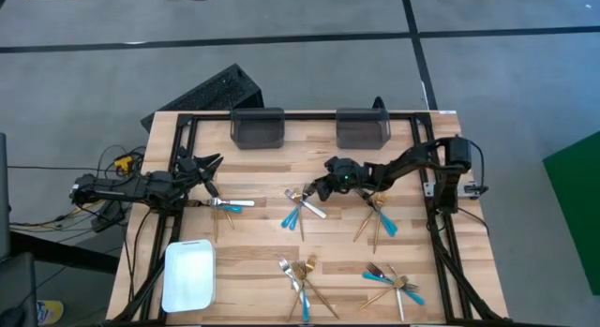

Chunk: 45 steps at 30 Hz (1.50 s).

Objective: Sort silverware by color (type)
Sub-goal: Put the blue fork into the right black bin

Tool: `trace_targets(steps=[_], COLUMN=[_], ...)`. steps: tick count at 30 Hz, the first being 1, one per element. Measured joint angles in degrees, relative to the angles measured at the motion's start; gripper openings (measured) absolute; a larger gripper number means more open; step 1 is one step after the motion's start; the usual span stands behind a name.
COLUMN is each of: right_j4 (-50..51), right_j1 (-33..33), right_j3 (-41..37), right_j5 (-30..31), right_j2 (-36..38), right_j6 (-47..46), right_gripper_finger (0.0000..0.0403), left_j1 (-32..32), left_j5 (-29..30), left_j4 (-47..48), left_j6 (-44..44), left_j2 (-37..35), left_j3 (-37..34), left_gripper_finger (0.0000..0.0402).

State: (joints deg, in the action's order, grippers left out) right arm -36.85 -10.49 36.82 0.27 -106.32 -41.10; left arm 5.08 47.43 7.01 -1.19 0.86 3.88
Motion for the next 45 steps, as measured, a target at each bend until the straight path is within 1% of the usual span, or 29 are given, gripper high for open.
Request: trace_targets(steps=[4, 6, 11, 13, 16, 18, 20, 25, 28, 32, 33, 35, 38, 45], right_j4=[1.12, 2.60, 7.52, 8.46, 13.37, 17.62, 22.03, 32.80, 37.22, 43.28, 44.76, 47.49, 48.73, 48.01], right_j1=[0.76, 0.69, 0.27, -0.01, -0.88, -1.48, -1.82, -1.90, -1.78, -2.36, -2.85, -4.37, -6.66, -13.02], right_j3=[2.84, 4.05, 5.34, 5.26, 4.79, 4.77, 4.69, 4.79, 4.79, 4.77, 4.76, 4.68, 4.68, 4.68], right_j5=[0.02, 0.02, -0.90, -1.46, -1.30, 0.09, 2.97, 11.58, 18.62, 31.62, 33.18, 34.63, 36.31, 35.50], right_j2=[-2.07, -2.58, -1.71, -0.24, 4.26, 7.64, 11.84, 21.20, 25.86, 31.53, 33.07, 35.99, 39.99, 48.73], right_j6=[1.44, 1.56, 2.78, 3.01, 4.63, 6.45, 8.62, 13.44, 15.22, 15.92, 15.53, 15.07, 14.85, 22.13], right_gripper_finger=[0.0142, 0.0116, 0.0034, 0.0017, 0.0023, 0.0031, 0.0033, 0.0017, 0.0017, 0.0018, 0.0018, 0.0018, 0.0018, 0.0018], left_j1=[0.00, 0.00, 0.00, 0.00, 0.00, 0.00, 0.00, 0.00, 0.00, 0.00, 0.00, 0.00, 0.00, -0.02], left_j5=[0.21, 0.21, -0.09, -0.09, -0.08, -0.07, -0.07, -0.07, -0.03, 0.07, -0.03, -0.30, -0.47, -0.48], left_j4=[0.02, 0.06, 0.06, 0.08, 0.10, 0.10, 0.10, 0.13, 0.14, 0.15, 0.15, 0.15, 0.13, 0.15], left_j6=[-0.01, -0.15, -0.19, -0.09, -0.11, -0.11, -0.11, -0.13, -0.13, -0.20, -0.37, -1.22, -1.57, -2.75], left_j2=[0.00, 0.00, 0.00, 0.00, 0.00, 0.00, 0.00, 0.15, 0.43, 0.72, 0.72, 0.72, 0.80, 1.36], left_j3=[0.00, 0.00, 0.00, 0.00, 0.00, 0.00, 0.00, -0.02, -0.02, -0.02, -0.02, -0.02, -0.02, -0.02], left_gripper_finger=[0.0057, 0.0057, 0.0057, 0.0057, 0.0057, 0.0057, 0.0057, 0.0057, 0.0057, 0.0057, 0.0057, 0.0057, 0.0057, 0.0057])
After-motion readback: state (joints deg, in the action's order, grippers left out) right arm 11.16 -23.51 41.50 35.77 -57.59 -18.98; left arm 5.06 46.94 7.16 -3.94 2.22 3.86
